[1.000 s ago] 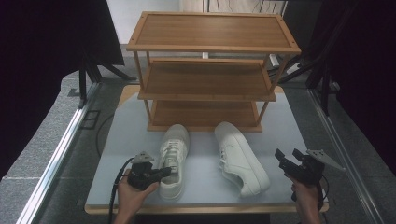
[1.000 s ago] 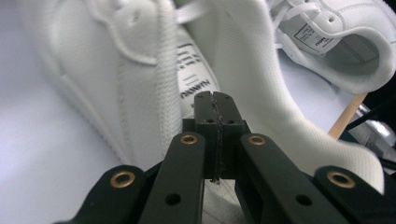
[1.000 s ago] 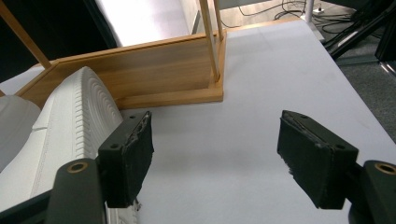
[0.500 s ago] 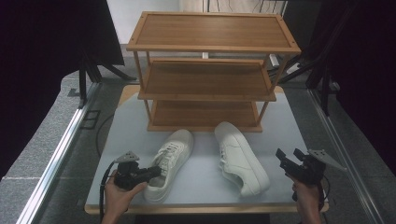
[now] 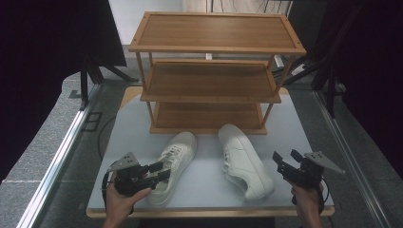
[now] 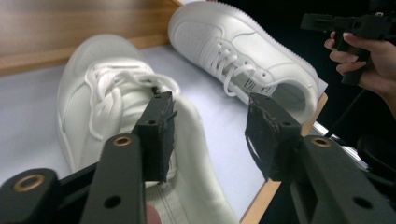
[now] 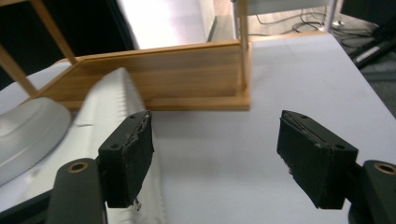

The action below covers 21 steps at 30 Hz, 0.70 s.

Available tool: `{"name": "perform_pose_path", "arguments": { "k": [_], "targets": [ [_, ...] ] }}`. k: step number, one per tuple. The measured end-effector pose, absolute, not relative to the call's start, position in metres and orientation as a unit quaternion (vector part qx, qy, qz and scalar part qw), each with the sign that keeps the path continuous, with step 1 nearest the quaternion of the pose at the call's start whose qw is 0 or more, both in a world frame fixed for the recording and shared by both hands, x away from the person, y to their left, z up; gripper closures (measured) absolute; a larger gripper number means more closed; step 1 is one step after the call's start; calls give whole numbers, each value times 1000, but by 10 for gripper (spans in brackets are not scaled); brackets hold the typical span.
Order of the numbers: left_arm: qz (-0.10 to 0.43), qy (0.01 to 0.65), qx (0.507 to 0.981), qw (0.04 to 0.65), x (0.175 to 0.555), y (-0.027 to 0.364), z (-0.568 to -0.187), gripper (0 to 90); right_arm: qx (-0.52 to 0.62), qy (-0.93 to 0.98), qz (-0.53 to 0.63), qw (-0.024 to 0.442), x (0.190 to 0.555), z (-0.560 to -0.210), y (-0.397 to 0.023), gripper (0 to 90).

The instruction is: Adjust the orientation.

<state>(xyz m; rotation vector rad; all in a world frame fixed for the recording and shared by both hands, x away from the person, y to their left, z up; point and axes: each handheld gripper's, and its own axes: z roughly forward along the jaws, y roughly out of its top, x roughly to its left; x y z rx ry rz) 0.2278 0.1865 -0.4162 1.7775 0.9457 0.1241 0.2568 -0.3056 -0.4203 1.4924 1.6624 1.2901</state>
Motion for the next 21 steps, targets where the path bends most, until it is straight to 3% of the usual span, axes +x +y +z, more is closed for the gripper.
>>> {"name": "perform_pose_path", "arguments": {
  "k": [6, 12, 21],
  "targets": [
    [56, 412, 726, 548, 232, 194, -414, 489, 516, 644, 492, 277, 246, -410, -287, 352],
    [39, 424, 710, 560, 239, 198, -419, 481, 468, 677, 504, 262, 230, -402, -264, 520],
    [26, 417, 715, 560, 242, 191, -419, 476, 420, 719, 504, 230, 218, -401, -238, 604]
  ]
}}
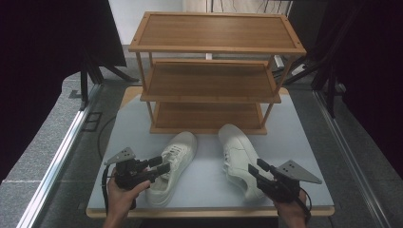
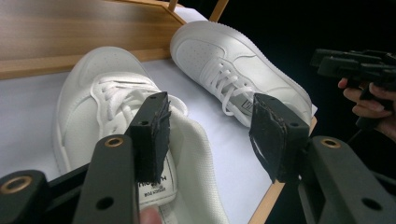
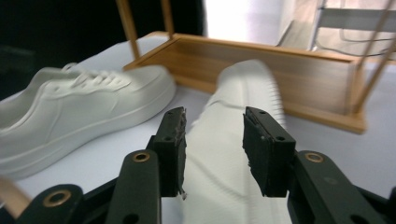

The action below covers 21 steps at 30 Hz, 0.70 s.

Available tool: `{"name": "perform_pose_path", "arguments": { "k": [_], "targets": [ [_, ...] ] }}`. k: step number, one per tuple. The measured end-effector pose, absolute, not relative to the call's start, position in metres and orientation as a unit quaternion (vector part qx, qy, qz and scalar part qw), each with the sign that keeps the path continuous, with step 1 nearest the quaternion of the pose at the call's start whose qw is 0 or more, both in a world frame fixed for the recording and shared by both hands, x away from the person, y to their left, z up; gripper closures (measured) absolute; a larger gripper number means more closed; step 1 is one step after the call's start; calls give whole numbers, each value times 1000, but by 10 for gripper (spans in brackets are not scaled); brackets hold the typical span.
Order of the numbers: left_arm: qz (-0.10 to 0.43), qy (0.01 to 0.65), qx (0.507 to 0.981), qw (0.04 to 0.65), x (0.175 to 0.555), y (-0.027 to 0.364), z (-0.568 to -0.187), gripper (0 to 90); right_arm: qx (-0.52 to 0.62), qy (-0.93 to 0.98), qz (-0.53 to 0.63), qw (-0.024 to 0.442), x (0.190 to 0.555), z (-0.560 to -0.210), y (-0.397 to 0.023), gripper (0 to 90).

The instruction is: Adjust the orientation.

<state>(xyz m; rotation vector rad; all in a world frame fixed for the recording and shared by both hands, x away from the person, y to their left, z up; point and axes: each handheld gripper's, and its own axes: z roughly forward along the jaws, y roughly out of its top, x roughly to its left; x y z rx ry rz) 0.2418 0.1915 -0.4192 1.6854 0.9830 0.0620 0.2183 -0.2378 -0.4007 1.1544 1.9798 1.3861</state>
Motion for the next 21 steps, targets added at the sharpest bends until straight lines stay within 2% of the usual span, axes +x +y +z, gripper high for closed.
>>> {"name": "perform_pose_path", "arguments": {
  "k": [6, 11, 17, 21],
  "targets": [
    [28, 416, 713, 563, 240, 192, -417, 467, 388, 752, 494, 200, 217, -405, -219, 662],
    [25, 419, 714, 560, 242, 191, -419, 460, 360, 789, 466, 174, 216, -417, -202, 791],
    [21, 416, 717, 559, 241, 188, -420, 459, 354, 809, 440, 161, 217, -424, -198, 852],
    [20, 416, 719, 556, 241, 187, -421, 458, 362, 813, 425, 165, 219, -427, -202, 858]
  ]
}}
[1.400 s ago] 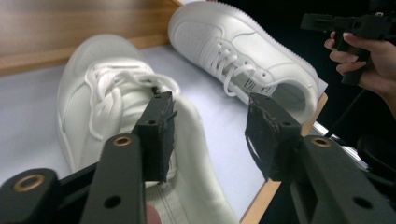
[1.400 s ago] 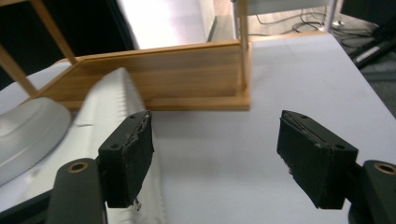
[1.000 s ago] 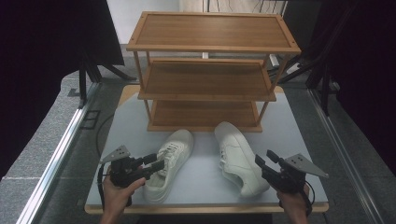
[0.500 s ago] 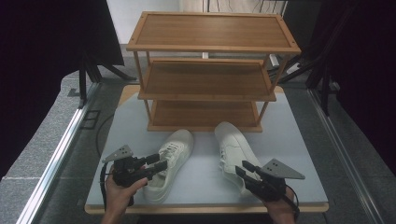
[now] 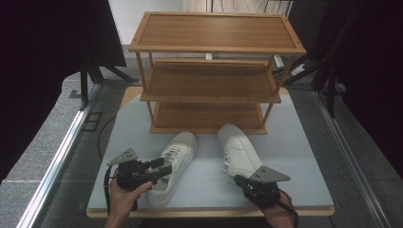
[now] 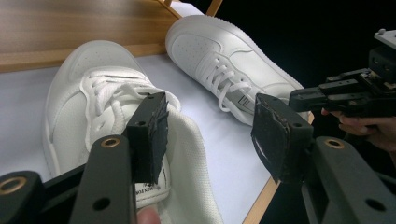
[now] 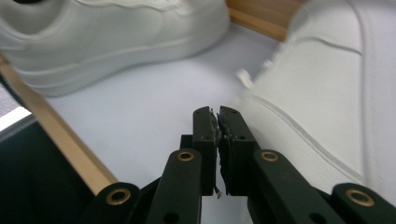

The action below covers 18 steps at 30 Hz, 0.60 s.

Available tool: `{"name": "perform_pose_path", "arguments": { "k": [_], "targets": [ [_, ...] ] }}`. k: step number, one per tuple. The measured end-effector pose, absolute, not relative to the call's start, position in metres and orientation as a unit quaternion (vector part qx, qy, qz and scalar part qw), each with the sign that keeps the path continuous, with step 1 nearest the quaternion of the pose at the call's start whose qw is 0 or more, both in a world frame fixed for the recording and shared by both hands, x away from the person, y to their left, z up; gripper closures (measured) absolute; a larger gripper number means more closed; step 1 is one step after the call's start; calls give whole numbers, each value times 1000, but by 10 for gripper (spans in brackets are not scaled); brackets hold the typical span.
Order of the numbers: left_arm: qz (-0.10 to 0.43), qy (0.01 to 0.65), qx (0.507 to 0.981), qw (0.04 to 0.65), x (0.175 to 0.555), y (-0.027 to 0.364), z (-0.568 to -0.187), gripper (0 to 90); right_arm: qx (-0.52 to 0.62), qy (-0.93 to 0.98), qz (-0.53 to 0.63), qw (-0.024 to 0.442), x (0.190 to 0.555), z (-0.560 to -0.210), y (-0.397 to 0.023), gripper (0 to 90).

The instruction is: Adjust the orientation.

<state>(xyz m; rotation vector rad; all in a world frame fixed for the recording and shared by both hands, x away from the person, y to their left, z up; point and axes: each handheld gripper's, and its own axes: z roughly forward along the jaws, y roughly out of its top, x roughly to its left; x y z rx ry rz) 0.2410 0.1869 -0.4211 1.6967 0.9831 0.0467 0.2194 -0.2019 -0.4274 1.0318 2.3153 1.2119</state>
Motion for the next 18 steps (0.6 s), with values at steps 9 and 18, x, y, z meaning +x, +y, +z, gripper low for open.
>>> {"name": "perform_pose_path", "arguments": {
  "k": [9, 18],
  "targets": [
    [16, 419, 720, 553, 241, 186, -424, 458, 392, 792, 440, 161, 226, -429, -225, 867],
    [12, 421, 719, 554, 241, 186, -425, 458, 408, 768, 467, 163, 231, -425, -244, 879]
  ]
}}
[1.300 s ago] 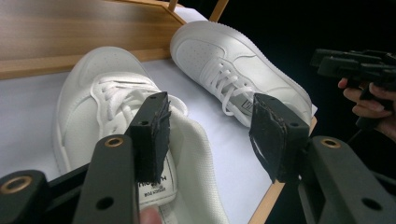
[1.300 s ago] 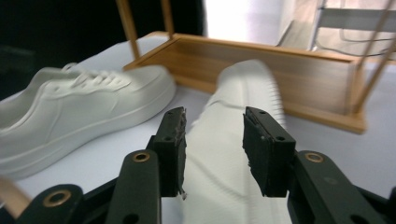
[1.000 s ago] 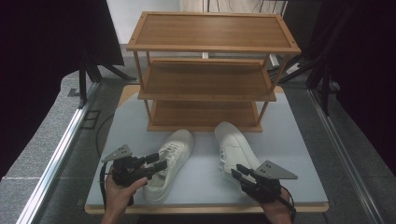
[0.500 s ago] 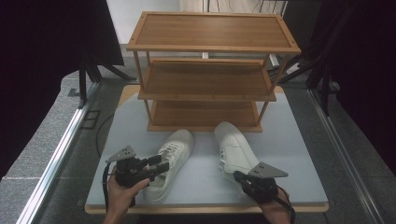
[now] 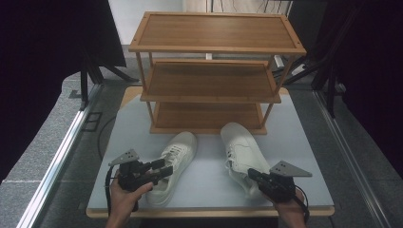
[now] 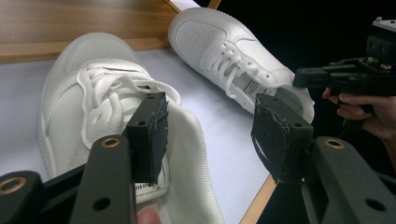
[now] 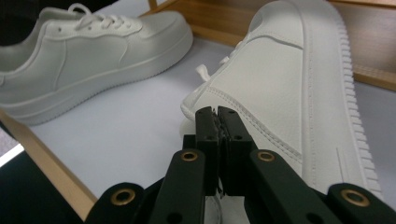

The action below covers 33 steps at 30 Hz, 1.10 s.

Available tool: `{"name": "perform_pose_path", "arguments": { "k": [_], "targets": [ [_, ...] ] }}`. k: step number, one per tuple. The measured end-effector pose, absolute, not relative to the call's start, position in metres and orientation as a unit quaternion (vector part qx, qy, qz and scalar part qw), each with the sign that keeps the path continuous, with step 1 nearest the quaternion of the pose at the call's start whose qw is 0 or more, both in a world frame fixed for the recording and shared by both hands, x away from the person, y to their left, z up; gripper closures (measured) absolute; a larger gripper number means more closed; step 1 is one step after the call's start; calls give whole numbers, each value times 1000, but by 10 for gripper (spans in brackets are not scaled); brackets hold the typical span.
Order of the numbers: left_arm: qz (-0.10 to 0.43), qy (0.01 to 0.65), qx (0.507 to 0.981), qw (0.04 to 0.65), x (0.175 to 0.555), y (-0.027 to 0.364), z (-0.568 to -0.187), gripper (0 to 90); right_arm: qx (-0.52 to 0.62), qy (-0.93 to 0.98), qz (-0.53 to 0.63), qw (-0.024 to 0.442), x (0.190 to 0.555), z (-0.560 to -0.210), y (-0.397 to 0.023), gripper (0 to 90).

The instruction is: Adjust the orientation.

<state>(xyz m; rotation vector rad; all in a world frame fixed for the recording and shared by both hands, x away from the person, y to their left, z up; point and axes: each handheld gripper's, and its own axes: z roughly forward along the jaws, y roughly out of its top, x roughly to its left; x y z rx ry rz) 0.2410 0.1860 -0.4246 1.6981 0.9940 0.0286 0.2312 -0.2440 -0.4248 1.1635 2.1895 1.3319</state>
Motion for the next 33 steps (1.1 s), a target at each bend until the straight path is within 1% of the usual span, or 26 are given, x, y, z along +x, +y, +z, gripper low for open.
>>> {"name": "perform_pose_path", "arguments": {
  "k": [2, 6, 10, 11, 13, 14, 15, 16, 18, 20, 23, 24, 26, 29, 31, 32, 33],
  "targets": [
    [10, 421, 718, 555, 241, 186, -425, 458, 414, 758, 475, 166, 232, -424, -250, 879],
    [6, 422, 717, 554, 242, 186, -426, 458, 441, 728, 491, 187, 235, -421, -266, 877],
    [0, 425, 718, 551, 243, 183, -430, 458, 475, 690, 499, 220, 241, -423, -288, 858],
    [-1, 425, 719, 551, 243, 182, -430, 458, 491, 678, 493, 238, 245, -425, -297, 843],
    [-3, 423, 722, 548, 243, 180, -431, 458, 522, 662, 475, 253, 252, -432, -313, 841],
    [-4, 422, 724, 546, 243, 178, -432, 457, 534, 659, 477, 233, 255, -436, -319, 833],
    [-4, 422, 725, 545, 243, 177, -432, 456, 546, 636, 497, 224, 256, -442, -331, 855],
    [-4, 421, 726, 544, 244, 176, -433, 454, 542, 635, 518, 186, 258, -442, -336, 855],
    [-5, 422, 726, 543, 243, 175, -433, 453, 539, 638, 519, 184, 258, -442, -334, 855],
    [-3, 422, 726, 543, 243, 175, -433, 449, 523, 660, 493, 218, 256, -440, -319, 813],
    [-5, 421, 726, 544, 242, 177, -433, 448, 521, 658, 498, 217, 253, -435, -316, 812],
    [-4, 422, 725, 544, 242, 177, -433, 448, 513, 659, 501, 228, 246, -429, -311, 810],
    [-3, 423, 724, 545, 242, 179, -433, 448, 508, 662, 501, 231, 244, -427, -308, 808],
    [-2, 426, 722, 545, 242, 180, -433, 448, 481, 680, 499, 241, 233, -421, -291, 801],
    [-1, 427, 721, 545, 242, 181, -434, 448, 472, 688, 499, 233, 231, -421, -285, 798],
    [0, 429, 721, 544, 243, 181, -434, 448, 466, 701, 492, 221, 230, -426, -279, 799],
    [-1, 428, 721, 544, 243, 181, -434, 448, 466, 701, 492, 221, 230, -426, -279, 799]
  ]
}}
